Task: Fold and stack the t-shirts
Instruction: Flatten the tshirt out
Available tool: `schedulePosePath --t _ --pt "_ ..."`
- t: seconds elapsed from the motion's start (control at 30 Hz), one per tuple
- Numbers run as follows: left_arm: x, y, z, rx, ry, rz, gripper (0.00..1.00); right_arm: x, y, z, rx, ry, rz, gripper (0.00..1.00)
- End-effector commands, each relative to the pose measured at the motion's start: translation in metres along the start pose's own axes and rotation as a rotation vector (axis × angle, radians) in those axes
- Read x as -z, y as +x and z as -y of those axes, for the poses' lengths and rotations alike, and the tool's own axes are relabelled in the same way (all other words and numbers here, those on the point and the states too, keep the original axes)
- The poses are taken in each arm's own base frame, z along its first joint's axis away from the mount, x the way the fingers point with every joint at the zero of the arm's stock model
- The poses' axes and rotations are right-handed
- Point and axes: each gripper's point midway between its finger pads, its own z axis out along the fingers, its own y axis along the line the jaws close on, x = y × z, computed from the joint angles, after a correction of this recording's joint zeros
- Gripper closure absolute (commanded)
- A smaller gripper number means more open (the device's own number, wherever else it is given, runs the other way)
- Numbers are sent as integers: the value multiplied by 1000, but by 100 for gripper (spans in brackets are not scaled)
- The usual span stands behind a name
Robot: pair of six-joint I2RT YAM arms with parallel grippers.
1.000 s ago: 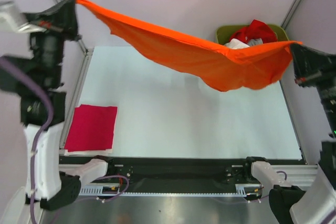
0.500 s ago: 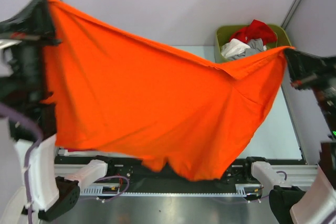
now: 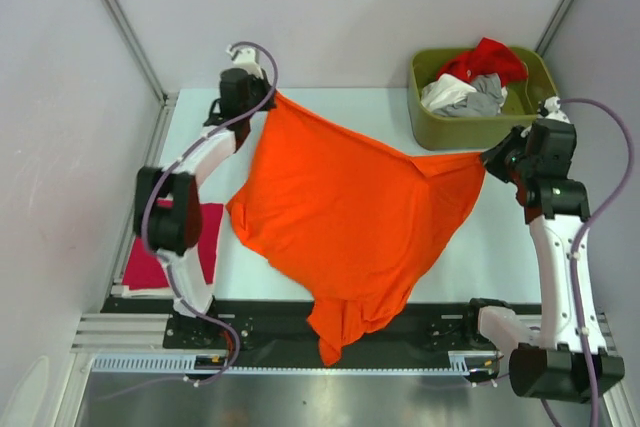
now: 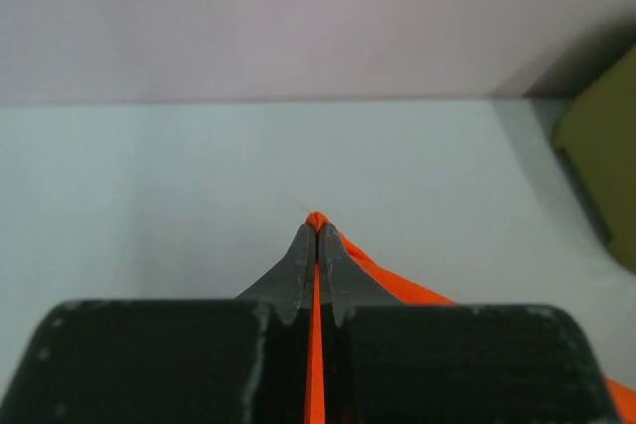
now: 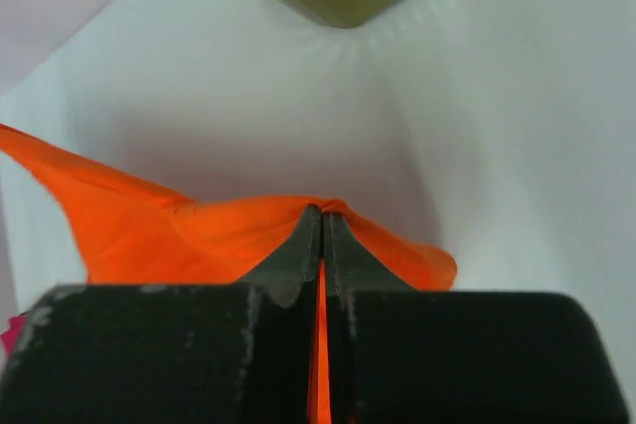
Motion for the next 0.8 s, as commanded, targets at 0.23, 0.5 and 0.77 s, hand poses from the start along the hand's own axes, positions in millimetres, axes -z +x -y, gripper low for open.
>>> schedulePosePath --t 0.23,0.5,0.77 --pt "-120 52 13 190 147 -30 99 -86 -13 30 24 113 -7 100" --pt "-119 54 -12 234 105 -39 100 -107 -14 35 40 139 -37 100" --pt "-117 14 -34 246 88 9 100 -122 -9 23 12 118 -59 100"
